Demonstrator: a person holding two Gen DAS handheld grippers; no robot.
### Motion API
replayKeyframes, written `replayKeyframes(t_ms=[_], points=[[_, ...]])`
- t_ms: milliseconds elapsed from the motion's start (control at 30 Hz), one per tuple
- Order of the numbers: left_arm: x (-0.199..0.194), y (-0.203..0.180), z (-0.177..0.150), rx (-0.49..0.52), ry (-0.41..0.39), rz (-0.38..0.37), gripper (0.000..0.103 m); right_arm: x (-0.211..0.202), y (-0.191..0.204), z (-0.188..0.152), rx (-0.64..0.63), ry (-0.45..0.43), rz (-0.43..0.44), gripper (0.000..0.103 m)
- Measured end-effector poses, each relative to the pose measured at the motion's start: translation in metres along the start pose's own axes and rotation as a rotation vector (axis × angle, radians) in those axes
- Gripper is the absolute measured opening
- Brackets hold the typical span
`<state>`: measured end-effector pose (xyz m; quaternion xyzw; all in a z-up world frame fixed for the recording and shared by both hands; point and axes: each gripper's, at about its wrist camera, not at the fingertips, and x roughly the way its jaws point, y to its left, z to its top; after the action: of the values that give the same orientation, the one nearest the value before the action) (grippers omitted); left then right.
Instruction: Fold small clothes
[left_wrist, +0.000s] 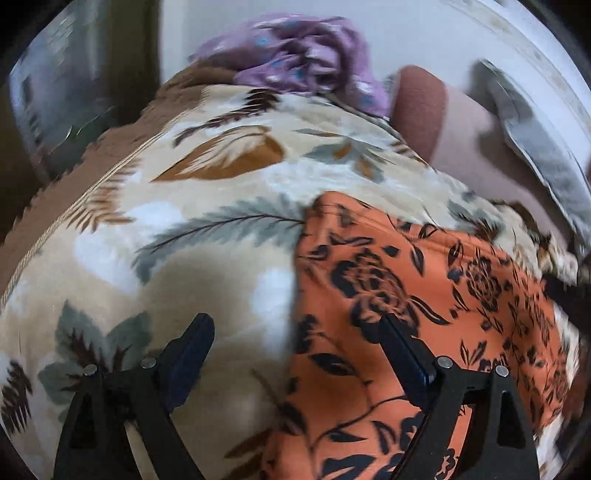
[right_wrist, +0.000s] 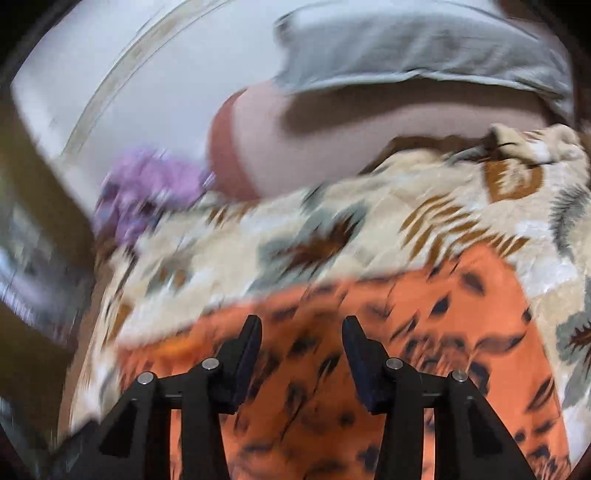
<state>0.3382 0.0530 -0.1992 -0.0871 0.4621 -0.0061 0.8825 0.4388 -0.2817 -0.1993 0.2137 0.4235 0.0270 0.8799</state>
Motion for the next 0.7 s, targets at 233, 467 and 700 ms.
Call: replayKeyframes(t_ms=[233, 467, 700], points=[[0.005, 0.020, -0.001, -0.047, 0.021, 0.080, 0.090, 0.061, 0.098, -0.030, -0.138, 0.189, 0.090, 0.049], [0.013, 0.006, 0.002, 0.029, 0.049, 0.060, 0.090, 0.137, 0.098, -0.004, -0.068, 0.158, -0.034, 0.044], [-0.013, -0.029, -0.002, 0.183, -0.084, 0.077, 0.090, 0.069, 0.054, 0.008, 0.007, 0.038, -0.047, 0.044]])
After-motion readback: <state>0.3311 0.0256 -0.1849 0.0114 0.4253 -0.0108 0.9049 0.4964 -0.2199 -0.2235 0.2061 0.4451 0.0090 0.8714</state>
